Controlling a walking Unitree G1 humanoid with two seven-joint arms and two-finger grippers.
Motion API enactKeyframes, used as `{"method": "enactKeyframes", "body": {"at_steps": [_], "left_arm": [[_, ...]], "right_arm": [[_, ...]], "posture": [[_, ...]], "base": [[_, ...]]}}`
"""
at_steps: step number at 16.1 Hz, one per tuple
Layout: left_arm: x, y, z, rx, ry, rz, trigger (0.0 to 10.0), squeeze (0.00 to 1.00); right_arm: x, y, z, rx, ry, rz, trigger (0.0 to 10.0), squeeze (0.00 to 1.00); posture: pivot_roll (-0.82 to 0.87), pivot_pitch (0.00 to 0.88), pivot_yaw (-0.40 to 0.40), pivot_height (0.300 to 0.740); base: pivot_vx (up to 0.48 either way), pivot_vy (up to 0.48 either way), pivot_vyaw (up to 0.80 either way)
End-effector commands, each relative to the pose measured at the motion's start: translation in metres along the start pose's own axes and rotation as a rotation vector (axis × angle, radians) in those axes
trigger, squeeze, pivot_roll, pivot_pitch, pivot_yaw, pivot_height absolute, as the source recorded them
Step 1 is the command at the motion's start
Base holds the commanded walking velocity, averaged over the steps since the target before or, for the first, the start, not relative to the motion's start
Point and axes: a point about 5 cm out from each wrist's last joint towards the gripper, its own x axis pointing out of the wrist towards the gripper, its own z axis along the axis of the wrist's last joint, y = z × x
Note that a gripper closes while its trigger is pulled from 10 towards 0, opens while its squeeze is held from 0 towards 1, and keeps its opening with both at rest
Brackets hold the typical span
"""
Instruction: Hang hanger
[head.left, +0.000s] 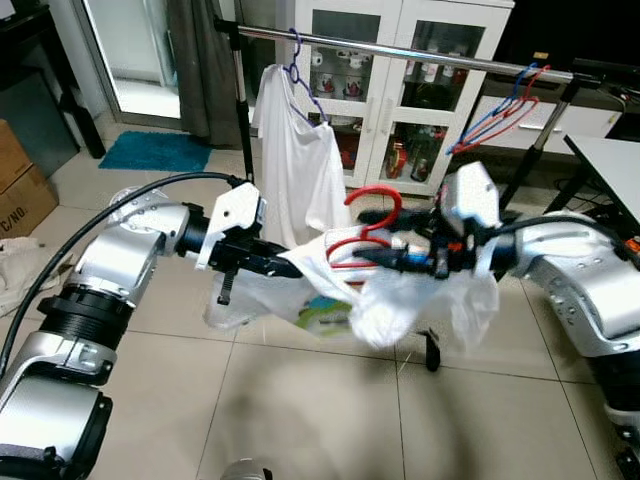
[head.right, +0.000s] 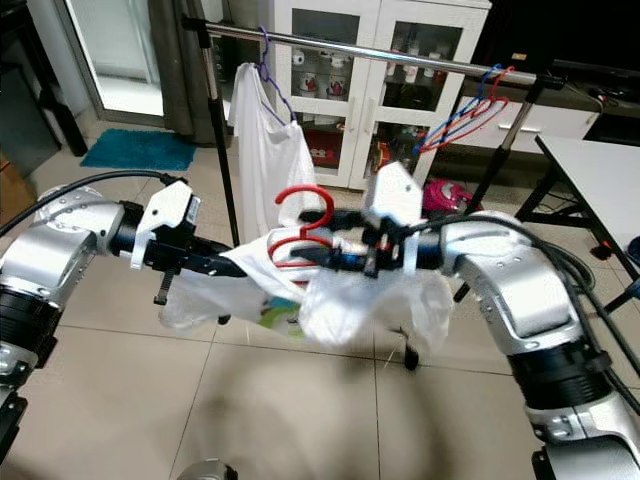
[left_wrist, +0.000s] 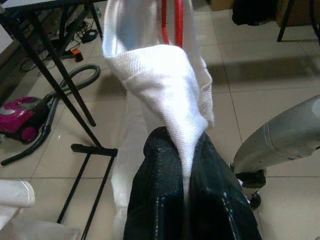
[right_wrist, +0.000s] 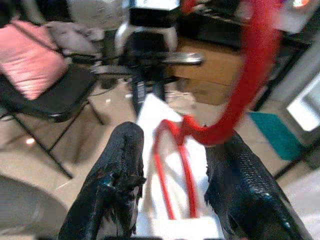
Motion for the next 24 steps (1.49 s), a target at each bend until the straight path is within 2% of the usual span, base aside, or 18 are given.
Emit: {"method": "enactKeyframes", "body": {"at_steps": [1, 2, 15, 16, 17, 18, 20, 21, 22, 23, 24], "left_arm": [[-0.002, 0.003, 0.011, 0.046, -0.018, -0.001, 0.0, 0.0], [-0.003, 0.003, 0.013, 0.049, -0.028, 0.002, 0.0, 0.0], [-0.005, 0.011, 0.016, 0.051, -0.053, 0.064, 0.0, 0.0], [-0.005, 0.014, 0.016, 0.038, -0.065, 0.102, 10.0, 0.0], [-0.006, 0.016, 0.017, -0.002, -0.089, 0.103, 10.0, 1.0], [-0.007, 0.015, 0.018, -0.009, -0.094, 0.091, 10.0, 1.0], [-0.008, 0.015, 0.025, 0.03, -0.14, 0.099, 10.0, 1.0], [-0.008, 0.015, 0.027, 0.033, -0.156, 0.094, 10.0, 0.89], [-0.009, 0.013, 0.032, 0.049, -0.206, 0.087, 10.0, 0.0], [-0.009, 0.012, 0.034, 0.057, -0.225, 0.084, 10.0, 0.0], [-0.007, 0.005, 0.036, 0.067, -0.247, 0.054, 10.0, 0.0]], "right_arm": [[0.0, -0.002, 0.004, -0.021, 0.006, 0.019, 6.5, 0.0], [0.001, -0.002, 0.003, -0.008, 0.007, 0.032, 0.0, 0.0], [0.002, 0.002, 0.002, 0.041, -0.017, 0.073, 0.0, 0.0], [0.002, 0.002, 0.002, 0.048, -0.023, 0.079, 0.0, 0.0], [0.002, 0.003, 0.002, 0.058, -0.024, 0.083, 0.0, 0.0], [0.002, 0.003, 0.001, 0.061, -0.021, 0.083, 0.0, 0.0], [0.0, 0.006, -0.005, 0.08, -0.005, 0.076, 0.0, 0.0], [-0.001, 0.007, -0.007, 0.088, 0.001, 0.073, 0.0, 0.0], [-0.004, 0.009, -0.013, 0.106, 0.022, 0.063, 0.0, 0.0], [-0.005, 0.01, -0.015, 0.111, 0.028, 0.059, 0.0, 0.0], [-0.009, 0.014, -0.023, 0.14, 0.051, 0.037, 0.0, 0.0]], "posture": [[0.1, 0.0, -0.043, 0.74], [0.09, 0.0, -0.042, 0.74], [0.09, 0.0, -0.039, 0.74], [0.09, 0.0, -0.038, 0.74], [0.09, 0.0, -0.036, 0.74], [0.09, 0.0, -0.036, 0.74], [0.09, 0.0, -0.035, 0.74], [0.09, 0.0, -0.038, 0.74], [0.09, 0.0, -0.042, 0.74], [0.09, 0.0, -0.042, 0.74], [0.09, 0.0, -0.049, 0.74]], "base": [[0.0, 0.0, 0.0], [0.0, 0.0, 0.0], [0.0, 0.0, 0.0], [0.0, 0.0, 0.0], [0.0, 0.0, 0.0], [0.0, 0.0, 0.0], [0.0, 0.0, 0.0], [0.0, 0.0, 0.0], [0.0, 0.0, 0.0], [0.0, 0.0, 0.0], [0.0, 0.0, 0.0]]}}
